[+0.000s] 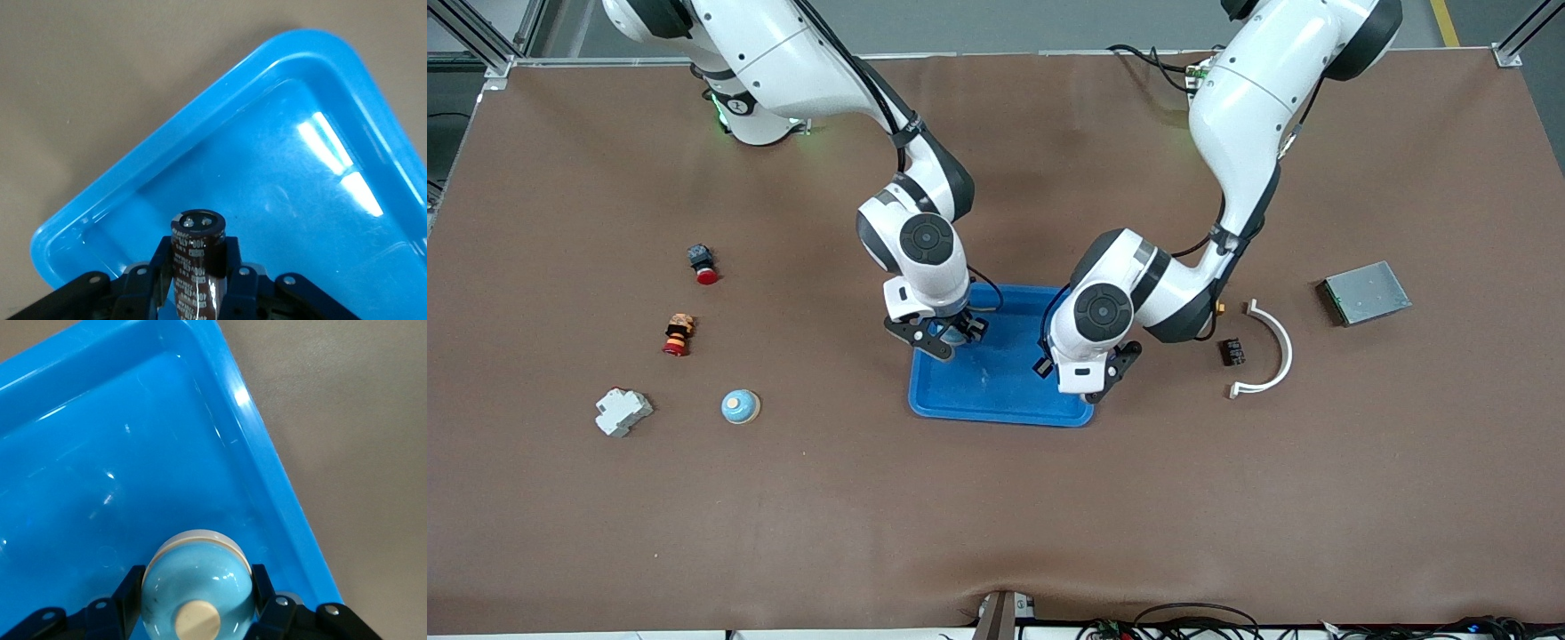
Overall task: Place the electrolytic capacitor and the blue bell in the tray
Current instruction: 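Lower both held items into the tray and open both grippers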
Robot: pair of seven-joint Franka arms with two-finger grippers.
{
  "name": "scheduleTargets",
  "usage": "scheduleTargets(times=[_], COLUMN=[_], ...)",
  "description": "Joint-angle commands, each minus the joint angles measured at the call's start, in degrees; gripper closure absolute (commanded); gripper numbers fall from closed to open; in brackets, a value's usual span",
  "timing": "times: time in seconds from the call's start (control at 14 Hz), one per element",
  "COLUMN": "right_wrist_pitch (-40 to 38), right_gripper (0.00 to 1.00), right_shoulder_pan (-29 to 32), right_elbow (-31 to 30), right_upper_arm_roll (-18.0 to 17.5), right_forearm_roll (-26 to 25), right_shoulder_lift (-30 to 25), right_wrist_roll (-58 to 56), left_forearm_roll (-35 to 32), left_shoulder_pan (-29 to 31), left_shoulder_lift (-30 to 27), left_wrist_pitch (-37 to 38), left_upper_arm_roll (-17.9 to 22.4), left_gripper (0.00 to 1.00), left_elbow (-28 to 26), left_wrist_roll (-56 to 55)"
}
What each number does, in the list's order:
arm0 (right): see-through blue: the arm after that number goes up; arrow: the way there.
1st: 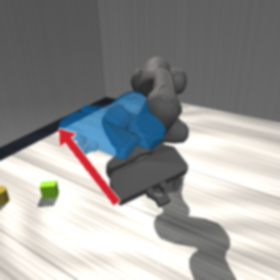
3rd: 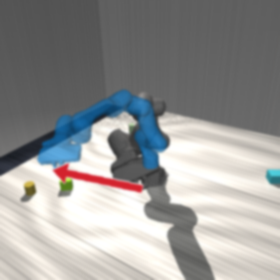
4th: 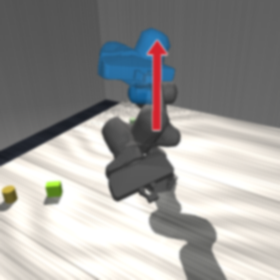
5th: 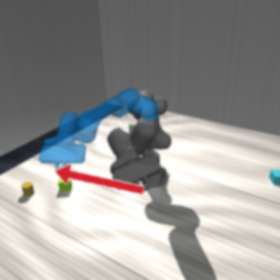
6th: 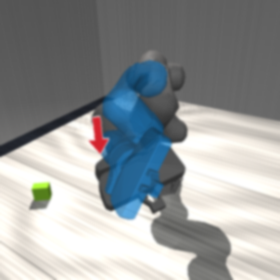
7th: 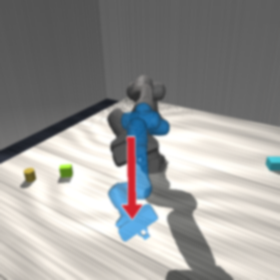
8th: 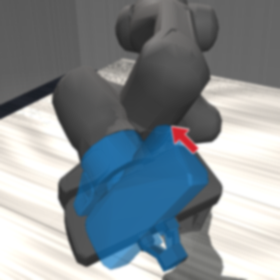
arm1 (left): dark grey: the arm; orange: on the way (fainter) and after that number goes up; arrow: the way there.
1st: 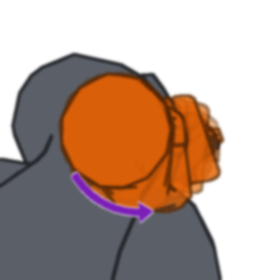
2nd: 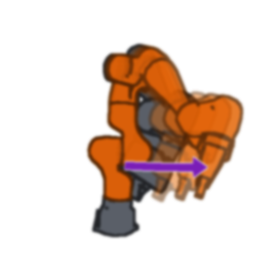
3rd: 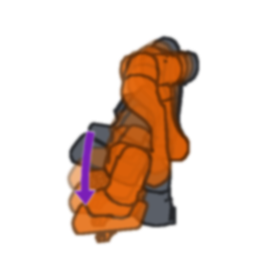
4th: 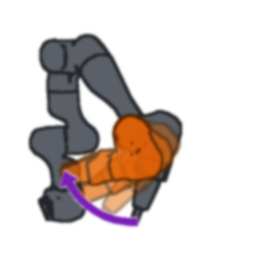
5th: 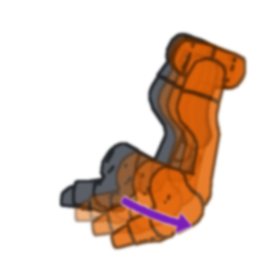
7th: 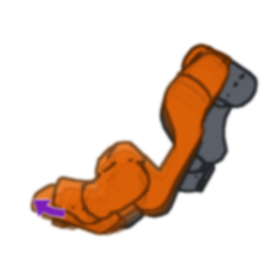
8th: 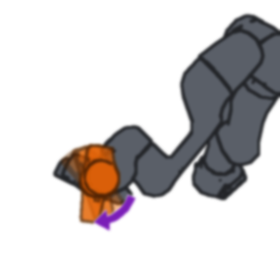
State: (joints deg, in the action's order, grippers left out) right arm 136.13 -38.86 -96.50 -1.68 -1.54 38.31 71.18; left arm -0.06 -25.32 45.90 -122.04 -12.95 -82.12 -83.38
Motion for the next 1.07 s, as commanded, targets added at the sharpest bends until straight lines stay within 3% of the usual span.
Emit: scheduleTargets(times=[0.0, 0.5, 0.57, 0.71, 0.78, 0.85, 0.93, 1.0], right_wrist_pitch=[0.9, 3.4, 4.1, 4.3, 4.3, 4.3, 4.3, 4.2], right_gripper=[1.0, 1.0, 1.0, 1.0, 1.0, 0.6, 0.01, 0.0], right_shoulder_pan=[-1.1, -2.2, -2.4, -3.8, -4.1, -4.1, -4.1, -4.1], right_elbow=[1.5, 1.7, 2.4, 3.1, 3.1, 3.2, 3.2, 3.2], right_upper_arm_roll=[0.5, 0.6, 0.6, 1.5, 1.7, 1.7, 1.7, 1.8], right_forearm_roll=[-1.2, -1.2, -1.2, -2.6, -3.4, -3.5, -3.5, -3.8], right_shoulder_lift=[1.7, 3.9, 4.9, 6.1, 6.4, 6.4, 6.4, 6.4], right_wrist_roll=[2.6, 4.0, 4.8, 6.3, 6.6, 6.6, 6.7, 6.6], left_forearm_roll=[-0.8, -1.6, -1.6, -1.7, -2.0, -2.9, -2.9, -2.9], left_shoulder_pan=[-1.3, -1.9, -1.8, -1.8, -2.0, -2.1, -2.0, -1.8], left_shoulder_lift=[0.7, 0.7, 0.7, 0.7, 0.5, 0.2, -0.1, -1.2], left_wrist_pitch=[-0.1, -0.1, -0.1, -0.1, 0.1, 0.4, 0.8, 2.5], left_upper_arm_roll=[0.7, 1.0, 1.0, 1.0, 1.0, 0.9, 0.9, 0.9], left_gripper=[0.98, 0.92, 0.78, 0.03, 0.0, 0.0, 0.0, 0.0], left_elbow=[-0.6, -3.0, -3.0, -2.8, -2.8, -2.8, -2.6, -2.3], left_wrist_roll=[-2.1, -2.3, -2.3, -1.7, -1.7, -2.0, -2.0, -1.9])
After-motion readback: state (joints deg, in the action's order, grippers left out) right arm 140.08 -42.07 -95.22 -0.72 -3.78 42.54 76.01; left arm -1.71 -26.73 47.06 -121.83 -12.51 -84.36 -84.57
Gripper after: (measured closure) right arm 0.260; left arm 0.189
